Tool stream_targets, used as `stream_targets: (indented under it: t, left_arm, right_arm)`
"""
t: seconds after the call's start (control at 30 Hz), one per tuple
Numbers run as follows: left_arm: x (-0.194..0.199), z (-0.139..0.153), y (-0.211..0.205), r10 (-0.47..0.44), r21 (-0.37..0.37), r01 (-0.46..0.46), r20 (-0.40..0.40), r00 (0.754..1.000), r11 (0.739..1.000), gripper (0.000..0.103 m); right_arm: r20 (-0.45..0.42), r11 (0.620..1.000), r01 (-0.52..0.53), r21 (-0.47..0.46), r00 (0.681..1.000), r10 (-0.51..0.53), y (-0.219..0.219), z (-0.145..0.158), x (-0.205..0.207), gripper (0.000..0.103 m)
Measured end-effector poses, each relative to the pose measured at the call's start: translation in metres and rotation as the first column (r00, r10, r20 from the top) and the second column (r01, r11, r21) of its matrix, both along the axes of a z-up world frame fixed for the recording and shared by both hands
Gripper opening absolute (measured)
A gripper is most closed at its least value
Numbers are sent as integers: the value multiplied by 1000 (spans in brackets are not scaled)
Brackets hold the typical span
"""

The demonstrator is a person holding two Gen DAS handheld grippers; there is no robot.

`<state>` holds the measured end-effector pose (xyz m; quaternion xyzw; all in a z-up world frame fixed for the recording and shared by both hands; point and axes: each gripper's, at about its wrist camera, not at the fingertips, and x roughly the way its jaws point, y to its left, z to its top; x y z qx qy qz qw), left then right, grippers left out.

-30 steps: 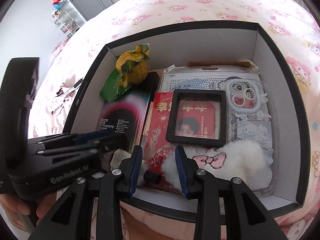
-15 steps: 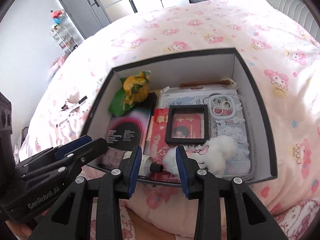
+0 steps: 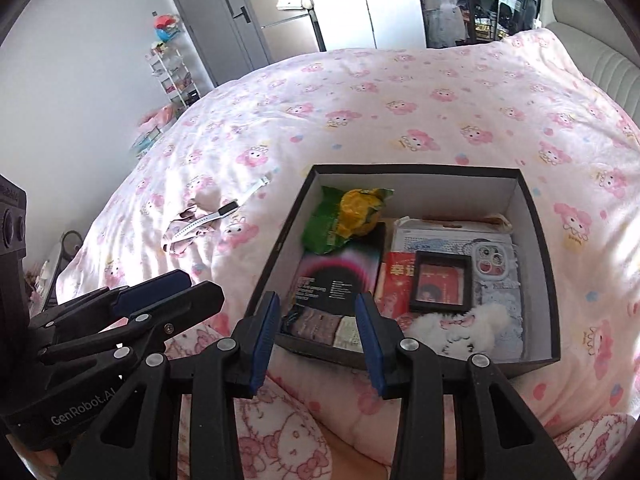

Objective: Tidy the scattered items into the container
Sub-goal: 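Withdraw the right gripper from the box toward the white smartwatch, then grasp the white smartwatch strap with the right gripper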

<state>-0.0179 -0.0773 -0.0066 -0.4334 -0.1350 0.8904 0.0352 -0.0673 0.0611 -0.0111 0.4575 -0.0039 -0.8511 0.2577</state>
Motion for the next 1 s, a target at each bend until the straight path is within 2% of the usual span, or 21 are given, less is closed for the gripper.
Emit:
stream_targets:
  t: [0.23, 0.5, 0.6, 0.7, 0.87, 1.0]
  left_arm:
    - [32, -4, -61, 123, -12, -123, -16, 992, 992, 39]
    - [55, -19, -145, 278, 62, -275, -32, 960, 959, 39]
    - [50, -34, -173, 326, 93, -324, -17, 945, 942, 39]
    - [35, -57, -199, 373, 101, -372, 12, 928, 923, 38]
    - [-1, -99, -238, 403, 170, -406, 48, 914, 898, 37]
    - [-36, -129, -261, 422, 221, -430, 85, 902, 875, 34]
  right_arm:
    - [6, 990, -141, 15, 990, 141, -69, -1, 16, 35]
    - [33, 953, -300, 33, 954, 299, -162, -7, 19, 35]
    - [78, 934, -358, -11, 931, 357, -186, -20, 7, 35]
    - [182, 946, -320, -59, 928, 325, -199, -41, -22, 35]
    - [237, 959, -279, -37, 930, 280, -224, -65, -77, 35]
    - [300, 967, -251, -46, 920, 253, -246, -90, -116, 35]
